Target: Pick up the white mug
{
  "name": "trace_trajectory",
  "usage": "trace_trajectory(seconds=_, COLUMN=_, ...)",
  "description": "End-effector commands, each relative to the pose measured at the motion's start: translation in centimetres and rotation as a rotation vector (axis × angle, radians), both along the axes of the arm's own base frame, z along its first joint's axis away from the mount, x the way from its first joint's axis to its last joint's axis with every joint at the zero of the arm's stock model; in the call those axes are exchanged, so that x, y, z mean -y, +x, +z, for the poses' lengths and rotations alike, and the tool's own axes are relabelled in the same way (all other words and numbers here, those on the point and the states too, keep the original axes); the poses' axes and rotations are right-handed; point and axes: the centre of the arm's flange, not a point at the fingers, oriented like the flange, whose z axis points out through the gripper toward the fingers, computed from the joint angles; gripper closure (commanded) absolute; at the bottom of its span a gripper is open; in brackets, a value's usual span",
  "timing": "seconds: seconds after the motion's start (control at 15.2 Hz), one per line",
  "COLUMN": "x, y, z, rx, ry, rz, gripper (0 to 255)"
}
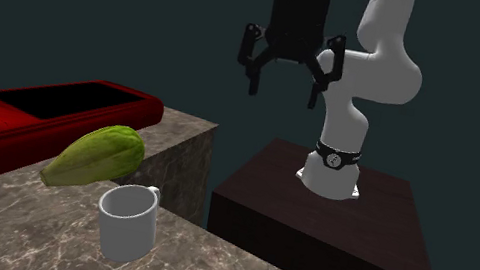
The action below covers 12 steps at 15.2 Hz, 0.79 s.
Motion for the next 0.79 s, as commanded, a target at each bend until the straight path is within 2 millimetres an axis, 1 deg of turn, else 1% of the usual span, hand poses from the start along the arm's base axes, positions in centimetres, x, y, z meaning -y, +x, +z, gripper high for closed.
trace_trajectory(seconds=0.0, x=1.4, y=1.1, z=-1.8, rx=0.0, ry=-0.004, rz=0.001, gripper=0)
trace_trajectory(seconds=0.73, x=9.3, y=6.0, z=-12.9, rx=-0.005, ry=-0.016, rz=0.003, gripper=0)
